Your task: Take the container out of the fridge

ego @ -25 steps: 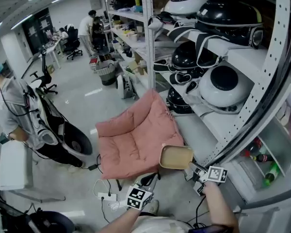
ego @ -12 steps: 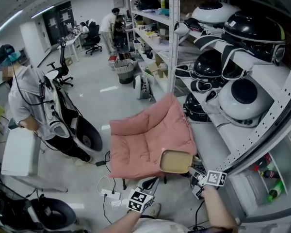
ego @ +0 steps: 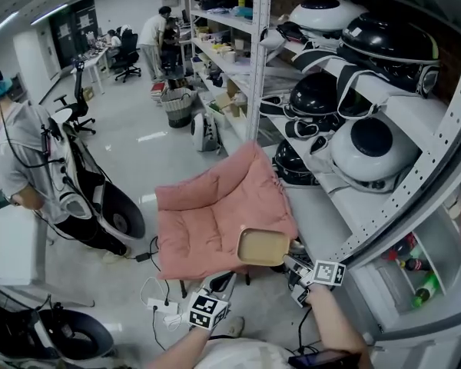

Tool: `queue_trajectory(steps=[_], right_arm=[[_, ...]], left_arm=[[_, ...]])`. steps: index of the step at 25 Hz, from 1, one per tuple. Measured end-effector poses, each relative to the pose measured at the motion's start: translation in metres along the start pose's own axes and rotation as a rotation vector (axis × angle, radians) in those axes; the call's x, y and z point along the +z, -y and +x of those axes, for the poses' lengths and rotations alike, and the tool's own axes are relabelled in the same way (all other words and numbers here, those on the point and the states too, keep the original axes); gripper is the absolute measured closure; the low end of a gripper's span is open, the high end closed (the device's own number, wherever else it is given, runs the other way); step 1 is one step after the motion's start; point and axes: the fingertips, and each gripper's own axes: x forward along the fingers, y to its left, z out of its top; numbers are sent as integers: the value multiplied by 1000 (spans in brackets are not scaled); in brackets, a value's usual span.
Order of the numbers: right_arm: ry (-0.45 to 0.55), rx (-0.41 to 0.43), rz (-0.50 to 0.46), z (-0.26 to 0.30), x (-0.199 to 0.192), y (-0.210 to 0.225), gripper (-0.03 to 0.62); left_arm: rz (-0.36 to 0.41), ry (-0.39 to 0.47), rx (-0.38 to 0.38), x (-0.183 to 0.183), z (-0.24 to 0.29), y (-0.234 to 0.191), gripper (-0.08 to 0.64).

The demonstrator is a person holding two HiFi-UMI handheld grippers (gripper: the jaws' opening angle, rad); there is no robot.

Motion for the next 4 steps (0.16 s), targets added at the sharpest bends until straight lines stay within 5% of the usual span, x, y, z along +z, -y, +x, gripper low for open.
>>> queue_trajectory(steps=[4], right_arm=[[11,-1,0,3,5,0,548]], left_arm=[[13,8,-14,5,6,-5,560]])
